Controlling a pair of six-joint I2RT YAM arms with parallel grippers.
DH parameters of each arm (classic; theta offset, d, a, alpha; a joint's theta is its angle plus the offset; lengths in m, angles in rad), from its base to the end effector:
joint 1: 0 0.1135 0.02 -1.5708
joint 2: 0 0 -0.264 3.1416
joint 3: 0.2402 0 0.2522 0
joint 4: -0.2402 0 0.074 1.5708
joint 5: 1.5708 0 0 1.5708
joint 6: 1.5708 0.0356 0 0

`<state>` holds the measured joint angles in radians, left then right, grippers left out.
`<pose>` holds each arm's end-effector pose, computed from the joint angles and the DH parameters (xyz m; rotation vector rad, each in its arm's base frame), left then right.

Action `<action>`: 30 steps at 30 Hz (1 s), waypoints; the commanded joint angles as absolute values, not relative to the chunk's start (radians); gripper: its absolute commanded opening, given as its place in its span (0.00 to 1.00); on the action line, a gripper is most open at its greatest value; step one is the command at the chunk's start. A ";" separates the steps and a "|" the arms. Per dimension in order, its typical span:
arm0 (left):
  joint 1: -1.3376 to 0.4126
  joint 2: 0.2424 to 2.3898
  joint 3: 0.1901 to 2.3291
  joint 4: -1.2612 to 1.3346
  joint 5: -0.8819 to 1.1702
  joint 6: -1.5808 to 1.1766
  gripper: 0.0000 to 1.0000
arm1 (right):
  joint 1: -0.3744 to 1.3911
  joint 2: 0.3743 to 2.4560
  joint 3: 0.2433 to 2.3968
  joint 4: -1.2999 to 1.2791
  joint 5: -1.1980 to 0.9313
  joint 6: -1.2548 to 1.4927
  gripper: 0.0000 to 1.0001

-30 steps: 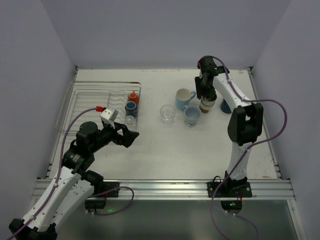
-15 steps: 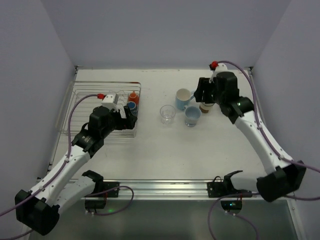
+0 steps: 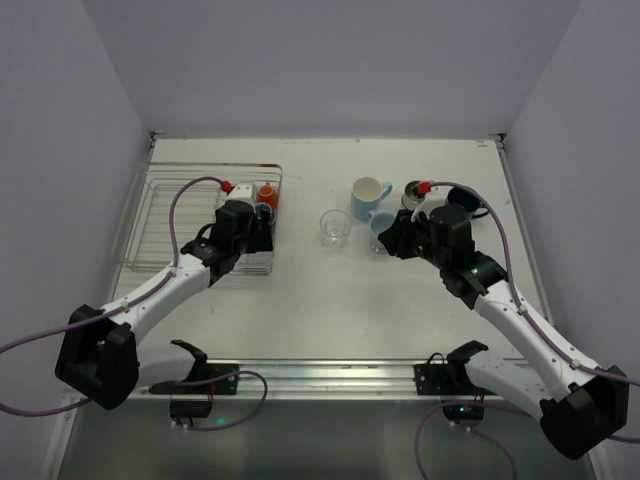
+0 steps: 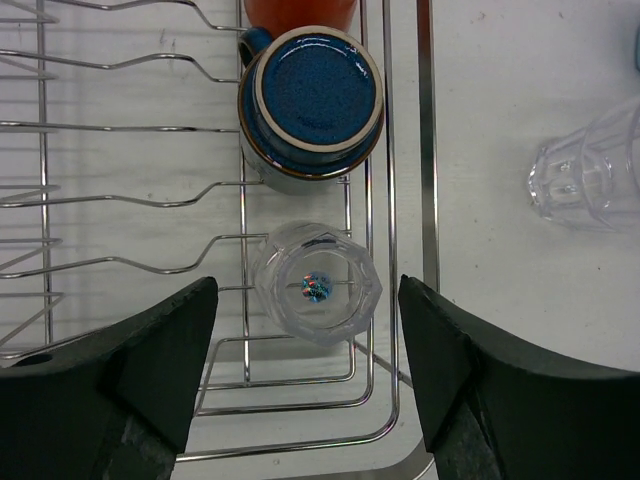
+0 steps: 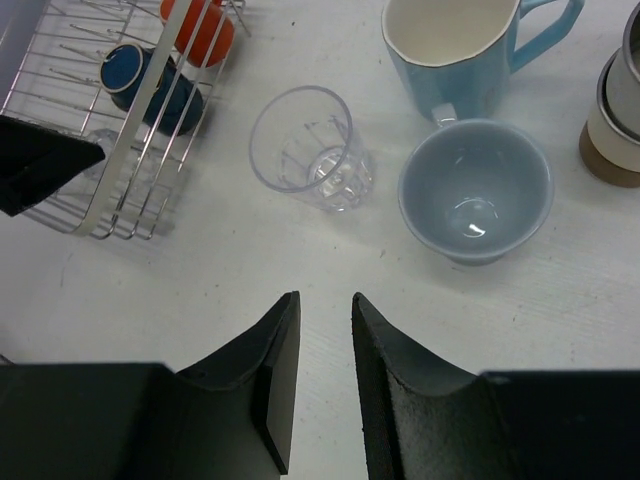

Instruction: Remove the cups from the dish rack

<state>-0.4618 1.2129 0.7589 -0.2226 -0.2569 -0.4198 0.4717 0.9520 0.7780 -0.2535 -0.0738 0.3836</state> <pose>0.2355 -0.1071 0.2394 -0.0910 2.2265 -0.1952 0.1931 0.1015 0.2998 -0.1390 2.0471 0.6162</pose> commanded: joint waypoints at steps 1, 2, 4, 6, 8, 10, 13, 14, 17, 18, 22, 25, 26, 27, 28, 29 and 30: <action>-0.479 1.245 0.816 -0.152 -0.314 -0.391 0.77 | 0.482 0.926 0.769 -0.144 -0.115 0.407 0.30; -0.482 1.256 0.819 -0.150 -0.316 -0.390 0.76 | 0.482 0.927 0.767 -0.143 -0.118 0.407 0.31; -0.492 1.279 0.821 -0.150 -0.325 -0.387 0.75 | 0.485 0.928 0.765 -0.137 -0.118 0.405 0.31; -0.495 1.302 0.822 -0.152 -0.340 -0.384 0.73 | 0.486 0.928 0.767 -0.138 -0.118 0.403 0.32; -0.499 1.312 0.819 -0.150 -0.351 -0.383 0.70 | 0.486 0.922 0.765 -0.138 -0.121 0.403 0.32; -0.500 1.327 0.818 -0.147 -0.356 -0.382 0.65 | 0.485 0.914 0.762 -0.135 -0.121 0.403 0.32; -0.503 1.345 0.815 -0.146 -0.359 -0.383 0.63 | 0.486 0.914 0.765 -0.140 -0.127 0.403 0.33; -0.506 1.351 0.815 -0.144 -0.360 -0.383 0.63 | 0.488 0.914 0.768 -0.140 -0.129 0.405 0.33; -0.509 1.362 0.810 -0.130 -0.362 -0.384 0.60 | 0.489 0.916 0.772 -0.137 -0.138 0.410 0.34; -0.509 1.365 0.810 -0.124 -0.365 -0.383 0.52 | 0.492 0.916 0.775 -0.138 -0.141 0.413 0.34; -0.511 1.333 0.808 -0.129 -0.387 -0.387 0.26 | 0.503 0.904 0.782 -0.138 -0.158 0.428 0.43; -0.511 1.246 0.807 -0.141 -0.408 -0.387 0.15 | 0.508 0.896 0.781 -0.095 -0.216 0.477 0.57; -0.511 1.220 0.805 -0.144 -0.413 -0.388 0.14 | 0.509 0.897 0.773 -0.074 -0.268 0.492 0.61; -0.511 1.166 0.807 -0.155 -0.410 -0.390 0.12 | 0.514 0.897 0.767 -0.020 -0.293 0.514 0.66; -0.511 1.142 0.808 -0.161 -0.408 -0.394 0.12 | 0.517 0.903 0.761 0.009 -0.317 0.555 0.68; -0.511 1.093 0.811 -0.173 -0.400 -0.396 0.11 | 0.526 0.907 0.743 0.059 -0.365 0.574 0.71; -0.511 1.068 0.813 -0.184 -0.396 -0.400 0.11 | 0.531 0.913 0.736 0.128 -0.386 0.621 0.73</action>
<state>-0.5056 1.1675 0.7834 -0.2016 -0.3565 -0.3927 0.5137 0.9169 0.7589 -0.0788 -0.2581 0.5053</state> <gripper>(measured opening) 0.542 0.711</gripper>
